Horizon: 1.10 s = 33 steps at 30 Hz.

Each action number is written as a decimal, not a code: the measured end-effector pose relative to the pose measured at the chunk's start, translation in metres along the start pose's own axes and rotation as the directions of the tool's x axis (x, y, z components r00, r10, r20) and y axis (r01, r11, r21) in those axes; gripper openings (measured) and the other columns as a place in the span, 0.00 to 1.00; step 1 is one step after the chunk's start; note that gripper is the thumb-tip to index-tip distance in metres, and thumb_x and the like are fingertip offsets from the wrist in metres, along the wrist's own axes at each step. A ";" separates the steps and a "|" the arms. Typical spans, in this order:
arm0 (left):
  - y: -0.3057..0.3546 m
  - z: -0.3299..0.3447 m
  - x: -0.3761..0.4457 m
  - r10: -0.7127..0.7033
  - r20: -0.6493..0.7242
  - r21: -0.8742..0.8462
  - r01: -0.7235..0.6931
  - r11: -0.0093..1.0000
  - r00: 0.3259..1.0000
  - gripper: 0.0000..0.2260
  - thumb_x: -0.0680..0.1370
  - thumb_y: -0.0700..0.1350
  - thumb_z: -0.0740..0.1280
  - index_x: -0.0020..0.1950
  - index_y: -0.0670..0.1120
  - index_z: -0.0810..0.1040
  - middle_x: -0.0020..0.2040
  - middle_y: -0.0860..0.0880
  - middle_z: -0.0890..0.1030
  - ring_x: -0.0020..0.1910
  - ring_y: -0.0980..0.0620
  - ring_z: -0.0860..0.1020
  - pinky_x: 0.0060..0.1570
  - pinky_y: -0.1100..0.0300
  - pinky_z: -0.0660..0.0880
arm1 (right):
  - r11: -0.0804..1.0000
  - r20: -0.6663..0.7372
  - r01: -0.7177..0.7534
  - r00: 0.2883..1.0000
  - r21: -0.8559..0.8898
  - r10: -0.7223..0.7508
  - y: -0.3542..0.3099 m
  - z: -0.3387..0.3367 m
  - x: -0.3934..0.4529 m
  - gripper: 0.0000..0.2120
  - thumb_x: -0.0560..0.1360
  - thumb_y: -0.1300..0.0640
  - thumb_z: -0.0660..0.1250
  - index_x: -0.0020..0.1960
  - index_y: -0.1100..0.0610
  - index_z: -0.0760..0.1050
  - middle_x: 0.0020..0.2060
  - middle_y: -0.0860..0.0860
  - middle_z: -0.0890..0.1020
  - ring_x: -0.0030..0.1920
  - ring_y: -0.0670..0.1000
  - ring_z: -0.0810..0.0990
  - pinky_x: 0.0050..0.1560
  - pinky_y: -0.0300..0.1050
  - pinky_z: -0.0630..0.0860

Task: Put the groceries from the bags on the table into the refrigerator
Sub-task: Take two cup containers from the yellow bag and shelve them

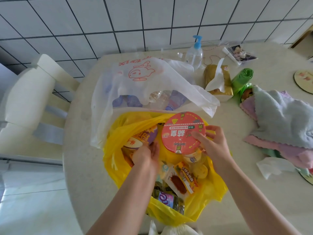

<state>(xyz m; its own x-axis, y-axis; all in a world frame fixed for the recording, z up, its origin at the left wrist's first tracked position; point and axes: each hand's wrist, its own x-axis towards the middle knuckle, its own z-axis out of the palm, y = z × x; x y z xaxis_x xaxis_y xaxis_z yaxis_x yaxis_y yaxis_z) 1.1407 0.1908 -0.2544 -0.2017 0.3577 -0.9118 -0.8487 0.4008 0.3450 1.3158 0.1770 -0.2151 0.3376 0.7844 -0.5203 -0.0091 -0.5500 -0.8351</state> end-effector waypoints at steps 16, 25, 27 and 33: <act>-0.006 -0.042 -0.040 0.172 0.300 0.718 -0.341 0.607 0.938 0.05 0.78 0.40 0.66 0.46 0.48 0.80 0.39 0.50 0.84 0.36 0.56 0.82 0.39 0.58 0.77 | 0.955 -0.189 0.094 0.970 -0.283 -0.151 0.030 -0.046 -0.013 0.26 0.61 0.50 0.78 0.56 0.47 0.72 0.55 0.51 0.74 0.52 0.51 0.75 0.46 0.53 0.80; -0.001 -0.041 -0.019 0.106 0.245 0.665 -0.247 0.705 0.964 0.10 0.74 0.45 0.73 0.50 0.43 0.76 0.48 0.44 0.82 0.44 0.46 0.79 0.44 0.51 0.73 | 0.957 -0.199 0.056 0.973 -0.285 -0.117 0.042 -0.050 -0.033 0.25 0.55 0.41 0.74 0.50 0.40 0.70 0.54 0.50 0.75 0.52 0.54 0.78 0.46 0.56 0.81; 0.002 -0.041 -0.018 0.050 0.249 0.678 -0.211 0.704 0.967 0.18 0.72 0.47 0.75 0.58 0.43 0.76 0.53 0.45 0.82 0.50 0.45 0.79 0.46 0.49 0.74 | 0.936 -0.186 0.071 0.972 -0.344 -0.141 0.042 -0.049 -0.037 0.25 0.61 0.45 0.77 0.54 0.43 0.70 0.57 0.50 0.75 0.52 0.53 0.77 0.39 0.48 0.79; 0.007 -0.044 -0.027 0.034 0.263 0.659 -0.206 0.724 0.964 0.31 0.69 0.44 0.78 0.65 0.44 0.64 0.54 0.42 0.78 0.49 0.40 0.81 0.50 0.36 0.78 | 0.735 -0.064 0.170 0.958 -0.657 -0.279 0.046 -0.037 -0.061 0.24 0.71 0.47 0.71 0.64 0.44 0.65 0.64 0.54 0.71 0.57 0.57 0.75 0.46 0.48 0.76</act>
<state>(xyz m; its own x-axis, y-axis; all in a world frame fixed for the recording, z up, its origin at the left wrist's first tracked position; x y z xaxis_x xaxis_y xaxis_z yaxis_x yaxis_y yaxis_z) 1.1188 0.1465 -0.2372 -0.0947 0.5806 -0.8087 -0.2506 0.7722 0.5838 1.3294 0.0934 -0.2157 0.3863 0.8867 -0.2540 0.6690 -0.4589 -0.5847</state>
